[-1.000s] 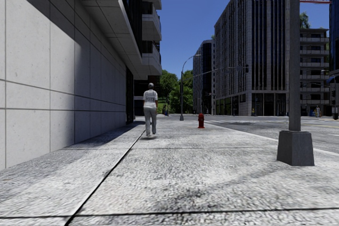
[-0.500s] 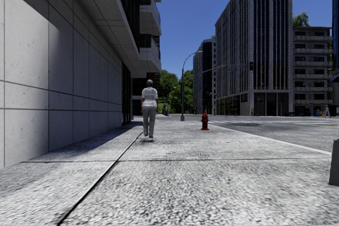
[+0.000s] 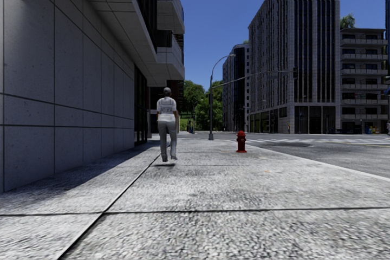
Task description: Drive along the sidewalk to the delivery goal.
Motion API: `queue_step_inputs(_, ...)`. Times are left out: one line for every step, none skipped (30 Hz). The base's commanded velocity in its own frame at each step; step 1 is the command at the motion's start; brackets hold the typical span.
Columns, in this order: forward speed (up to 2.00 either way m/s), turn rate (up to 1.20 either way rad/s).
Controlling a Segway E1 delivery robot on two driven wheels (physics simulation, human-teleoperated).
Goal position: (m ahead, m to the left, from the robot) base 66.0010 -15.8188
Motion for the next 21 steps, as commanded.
queue_step_inputs(2.00, 0.00)
queue_step_inputs(2.00, 0.00)
queue_step_inputs(2.00, 0.00)
queue_step_inputs(2.00, 0.00)
queue_step_inputs(2.00, 0.00)
queue_step_inputs(2.00, 0.00)
queue_step_inputs(2.00, 0.00)
queue_step_inputs(2.00, 0.00)
queue_step_inputs(2.00, 0.00)
queue_step_inputs(2.00, 0.00)
queue_step_inputs(2.00, 0.00)
queue_step_inputs(2.00, 0.00)
queue_step_inputs(2.00, 0.00)
queue_step_inputs(2.00, 0.00)
queue_step_inputs(2.00, 0.00)
queue_step_inputs(2.00, 0.00)
queue_step_inputs(2.00, 0.00)
queue_step_inputs(2.00, 0.00)
queue_step_inputs(2.00, 0.00)
queue_step_inputs(2.00, 0.00)
queue_step_inputs(2.00, 0.00)
